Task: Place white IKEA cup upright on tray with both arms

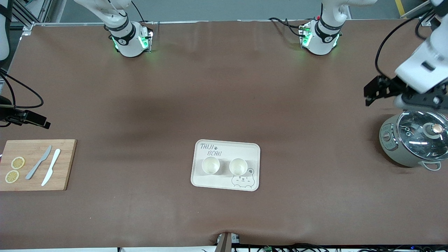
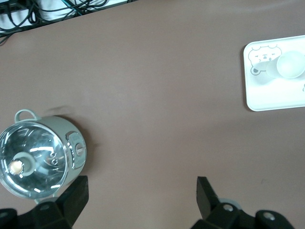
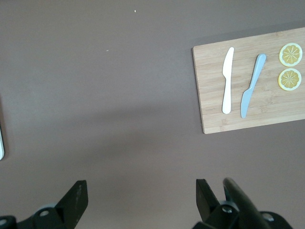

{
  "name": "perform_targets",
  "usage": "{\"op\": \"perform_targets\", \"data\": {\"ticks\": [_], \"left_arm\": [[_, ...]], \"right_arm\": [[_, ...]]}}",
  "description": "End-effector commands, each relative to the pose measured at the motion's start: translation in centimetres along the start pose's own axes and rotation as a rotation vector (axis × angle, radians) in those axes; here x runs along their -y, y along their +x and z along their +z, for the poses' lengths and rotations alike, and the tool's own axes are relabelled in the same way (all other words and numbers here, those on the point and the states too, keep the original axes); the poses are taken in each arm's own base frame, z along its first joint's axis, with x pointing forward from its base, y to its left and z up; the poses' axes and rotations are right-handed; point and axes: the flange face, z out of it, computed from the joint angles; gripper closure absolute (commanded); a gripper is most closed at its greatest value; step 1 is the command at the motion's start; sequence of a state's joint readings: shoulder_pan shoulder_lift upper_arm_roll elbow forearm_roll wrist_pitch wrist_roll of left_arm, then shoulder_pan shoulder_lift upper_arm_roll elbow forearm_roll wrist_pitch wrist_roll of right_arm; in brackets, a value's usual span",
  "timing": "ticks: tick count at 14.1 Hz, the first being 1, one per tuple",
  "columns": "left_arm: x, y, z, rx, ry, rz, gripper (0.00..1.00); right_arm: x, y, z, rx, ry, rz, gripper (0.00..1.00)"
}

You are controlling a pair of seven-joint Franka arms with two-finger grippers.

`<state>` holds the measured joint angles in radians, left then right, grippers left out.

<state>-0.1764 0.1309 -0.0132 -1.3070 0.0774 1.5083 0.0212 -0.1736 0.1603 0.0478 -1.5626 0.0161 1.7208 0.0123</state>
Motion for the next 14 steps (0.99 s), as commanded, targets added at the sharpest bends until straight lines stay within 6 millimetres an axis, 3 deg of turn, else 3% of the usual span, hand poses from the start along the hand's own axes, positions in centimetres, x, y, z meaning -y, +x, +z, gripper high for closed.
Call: {"op": "perform_targets", "data": {"ticks": [1,4,7,14], "left_arm": [[-0.7,-1.6,1.9,-0.016,0.016,0.035,0.0],[0.2,-1.5,2.1,-0.054,-0.011,0.014,0.0],[4.4,-1.1,2.4,-0.104,-0.15,-0.082,0.0],[6.0,-1.2,3.8,-0.074,-0.105,0.054,0.0]], "right_arm": [[-0.2,-1.5,-0.1,-0.011,-0.01,-0.017,0.0],[-0.3,-1.5,-0.1,-0.011,-0.01,-0.021,0.0],[-0.3,-1.5,-0.1,-0.011,-0.01,-0.025,0.0],[-0.6,-1.5,-0.5,-0.022,-0.016,-0.091,0.0]]}}
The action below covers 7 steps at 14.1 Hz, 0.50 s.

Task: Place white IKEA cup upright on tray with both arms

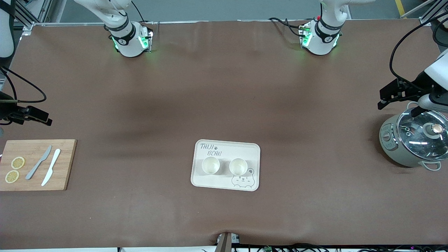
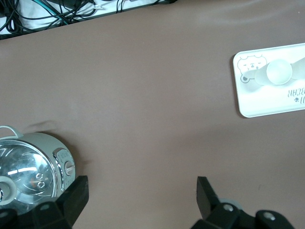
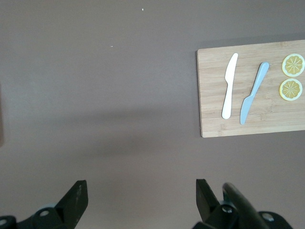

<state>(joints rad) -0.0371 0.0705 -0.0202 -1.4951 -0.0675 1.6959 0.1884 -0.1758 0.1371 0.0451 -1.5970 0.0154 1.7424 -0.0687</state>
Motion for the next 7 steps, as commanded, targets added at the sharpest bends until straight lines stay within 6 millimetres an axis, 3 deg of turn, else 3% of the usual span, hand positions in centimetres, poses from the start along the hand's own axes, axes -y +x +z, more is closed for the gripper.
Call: {"op": "perform_targets", "data": {"ticks": [1,4,7], "left_arm": [[0.08,-0.71,0.19,0.031,0.04,0.031,0.0],[-0.18,-0.82,0.56,0.062,0.077,0.029,0.0],[0.78,-1.43,0.49,0.094,0.071,0.032,0.0]], "right_arm": [[-0.28,-0.94,-0.55,-0.011,-0.014,-0.015,0.0],[-0.28,-0.95,-0.54,-0.009,-0.014,-0.015,0.0],[-0.28,-0.97,-0.47,-0.008,-0.013,-0.015,0.0]]}}
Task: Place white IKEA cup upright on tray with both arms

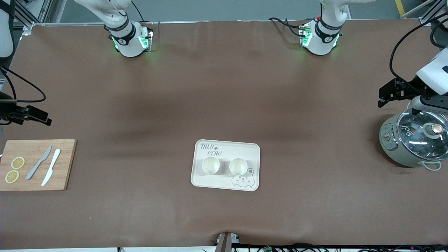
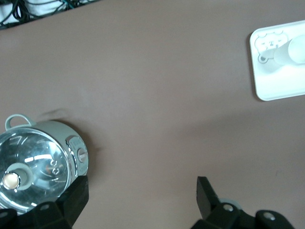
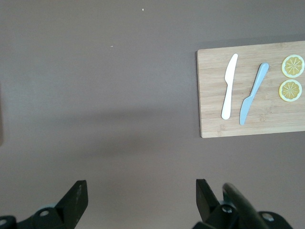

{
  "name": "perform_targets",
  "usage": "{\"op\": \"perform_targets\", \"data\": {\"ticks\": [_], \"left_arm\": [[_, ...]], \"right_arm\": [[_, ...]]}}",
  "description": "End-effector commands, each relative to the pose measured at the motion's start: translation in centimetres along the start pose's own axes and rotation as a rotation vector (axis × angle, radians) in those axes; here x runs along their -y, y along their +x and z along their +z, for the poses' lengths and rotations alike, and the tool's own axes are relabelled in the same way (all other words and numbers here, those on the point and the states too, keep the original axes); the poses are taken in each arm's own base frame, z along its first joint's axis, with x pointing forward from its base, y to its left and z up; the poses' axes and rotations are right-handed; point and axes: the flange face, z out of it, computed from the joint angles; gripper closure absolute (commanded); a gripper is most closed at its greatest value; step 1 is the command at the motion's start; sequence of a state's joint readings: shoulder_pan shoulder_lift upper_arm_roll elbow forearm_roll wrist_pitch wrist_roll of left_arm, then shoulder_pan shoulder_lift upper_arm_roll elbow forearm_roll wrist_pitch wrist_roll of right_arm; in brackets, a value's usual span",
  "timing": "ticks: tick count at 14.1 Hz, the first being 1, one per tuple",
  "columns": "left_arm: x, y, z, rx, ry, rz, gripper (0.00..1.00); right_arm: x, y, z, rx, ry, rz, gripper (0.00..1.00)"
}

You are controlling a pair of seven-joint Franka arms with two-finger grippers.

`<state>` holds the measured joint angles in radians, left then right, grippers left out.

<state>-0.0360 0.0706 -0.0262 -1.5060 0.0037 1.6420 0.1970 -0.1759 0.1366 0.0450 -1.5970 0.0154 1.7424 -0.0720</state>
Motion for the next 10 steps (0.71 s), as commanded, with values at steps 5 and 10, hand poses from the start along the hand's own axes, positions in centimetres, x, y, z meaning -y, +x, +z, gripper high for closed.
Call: {"op": "perform_targets", "data": {"ticks": [5,10], "left_arm": [[-1.5,-0.4,-0.4,0.021,0.012,-0.014,0.0],[-2.0,-0.6,-0.2,0.044,0.007,-0.019,0.0]], "right_arm": [[-0.3,-0.9,-0.3,-0.007,-0.013,-0.012,0.0],[-0.3,-0.9,-0.1,-0.004,-0.013,-0.012,0.0]]}}
